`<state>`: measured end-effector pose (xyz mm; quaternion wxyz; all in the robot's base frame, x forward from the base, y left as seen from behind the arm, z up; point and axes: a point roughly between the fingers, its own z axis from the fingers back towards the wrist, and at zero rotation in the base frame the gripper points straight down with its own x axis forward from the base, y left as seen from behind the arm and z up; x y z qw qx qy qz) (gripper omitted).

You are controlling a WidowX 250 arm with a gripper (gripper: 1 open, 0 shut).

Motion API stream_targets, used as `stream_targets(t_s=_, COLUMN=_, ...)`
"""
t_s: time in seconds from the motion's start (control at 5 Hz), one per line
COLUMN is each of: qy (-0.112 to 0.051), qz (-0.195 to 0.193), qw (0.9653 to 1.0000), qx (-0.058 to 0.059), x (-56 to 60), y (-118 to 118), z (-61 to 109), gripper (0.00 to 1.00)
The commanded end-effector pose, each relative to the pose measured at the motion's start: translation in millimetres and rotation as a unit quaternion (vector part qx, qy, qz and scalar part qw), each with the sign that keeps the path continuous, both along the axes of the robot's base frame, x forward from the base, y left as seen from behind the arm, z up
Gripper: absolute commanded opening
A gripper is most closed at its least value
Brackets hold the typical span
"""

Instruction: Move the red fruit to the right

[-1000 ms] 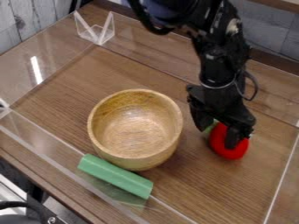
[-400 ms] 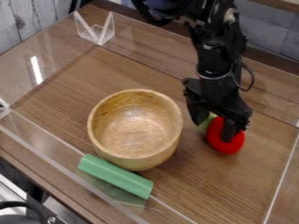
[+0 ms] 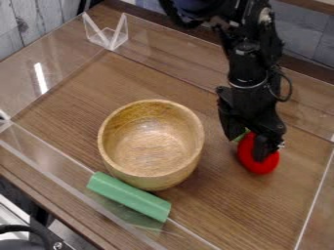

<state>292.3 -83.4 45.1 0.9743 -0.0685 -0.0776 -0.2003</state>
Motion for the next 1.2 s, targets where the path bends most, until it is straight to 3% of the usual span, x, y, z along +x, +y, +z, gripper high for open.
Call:
stream_targets(t_s=0.0, qy=-0.025, qz=-0.038, qw=0.9989, qx=-0.008, x=12.9, y=-1.8, z=15.5, gripper=1.00)
stream_targets(t_s=0.4, qy=-0.029, qz=-0.067, qw=0.9973, qx=-0.010, x=6.9, y=10.2, z=38.7, gripper=1.00)
stream_targets(t_s=0.6, qy=-0.043, qz=-0.077, qw=0.9960, qx=-0.007, x=3.8, y=25.6, z=59.0, gripper=1.00)
stream_targets(t_s=0.8, qy=-0.065, qz=-0.007, qw=0.9979, qx=0.000, x=4.2, y=40.6, z=78.7, gripper=1.00)
stream_targets(t_s=1.0, qy=-0.071, qz=0.035, qw=0.9968, qx=0.006, x=5.0, y=40.2, z=78.8, gripper=1.00)
